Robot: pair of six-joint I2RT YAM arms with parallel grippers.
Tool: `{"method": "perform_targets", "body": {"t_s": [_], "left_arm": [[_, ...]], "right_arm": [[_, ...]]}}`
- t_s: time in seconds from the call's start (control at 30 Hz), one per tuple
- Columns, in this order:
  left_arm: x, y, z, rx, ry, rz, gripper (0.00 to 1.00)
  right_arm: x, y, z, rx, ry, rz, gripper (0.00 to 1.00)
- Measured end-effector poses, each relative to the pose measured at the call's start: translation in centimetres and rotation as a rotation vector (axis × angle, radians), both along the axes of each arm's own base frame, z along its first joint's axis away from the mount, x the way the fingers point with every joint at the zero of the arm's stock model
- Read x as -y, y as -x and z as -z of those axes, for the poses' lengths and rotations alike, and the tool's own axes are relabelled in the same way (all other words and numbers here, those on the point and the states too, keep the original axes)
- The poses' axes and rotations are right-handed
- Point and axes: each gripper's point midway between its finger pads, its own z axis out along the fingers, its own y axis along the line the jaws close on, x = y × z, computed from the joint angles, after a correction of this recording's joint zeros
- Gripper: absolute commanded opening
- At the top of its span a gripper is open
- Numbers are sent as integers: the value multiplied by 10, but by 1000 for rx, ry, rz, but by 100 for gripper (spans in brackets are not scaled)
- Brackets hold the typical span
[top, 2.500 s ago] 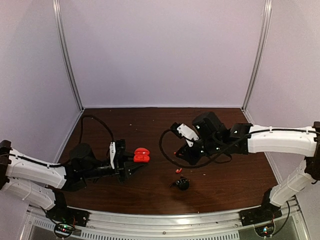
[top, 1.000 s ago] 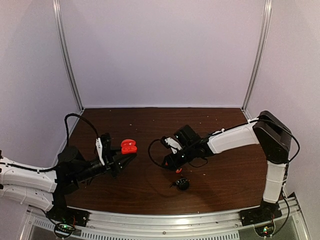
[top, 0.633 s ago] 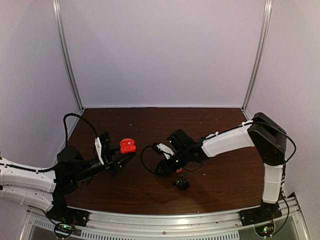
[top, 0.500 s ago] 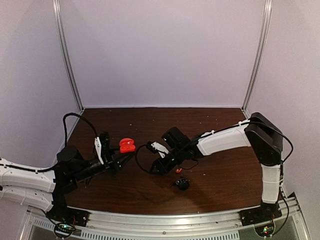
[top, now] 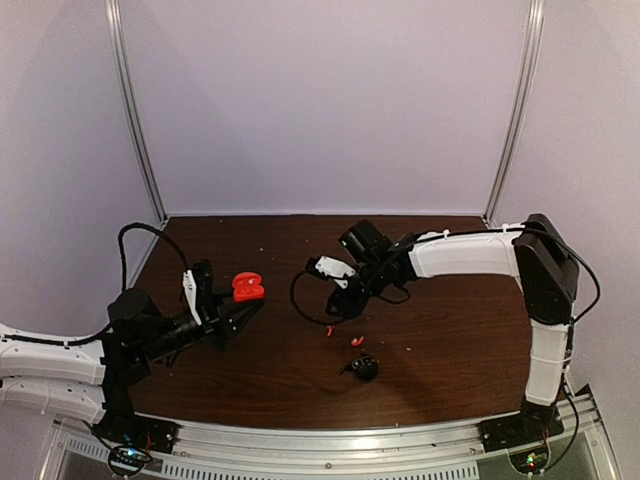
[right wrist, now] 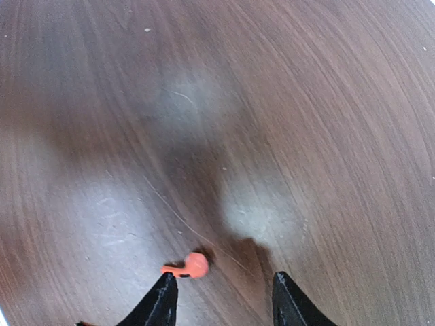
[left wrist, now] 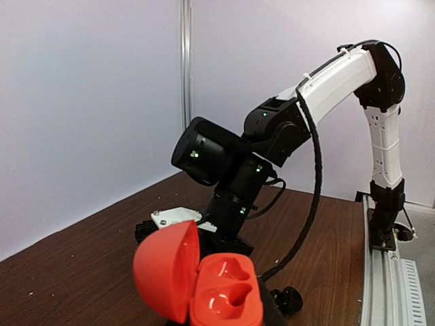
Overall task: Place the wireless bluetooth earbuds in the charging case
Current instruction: Pick up the left earbud from the center of the board.
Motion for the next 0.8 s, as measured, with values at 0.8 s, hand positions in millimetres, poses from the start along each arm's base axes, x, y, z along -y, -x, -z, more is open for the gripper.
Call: {"method": "perform_targets", "body": {"t_s": [0.8], "left_arm": [[6, -1, 15, -35, -42, 15, 2]], "right_arm": [[5, 1, 36, -330, -8, 307, 42]]}}
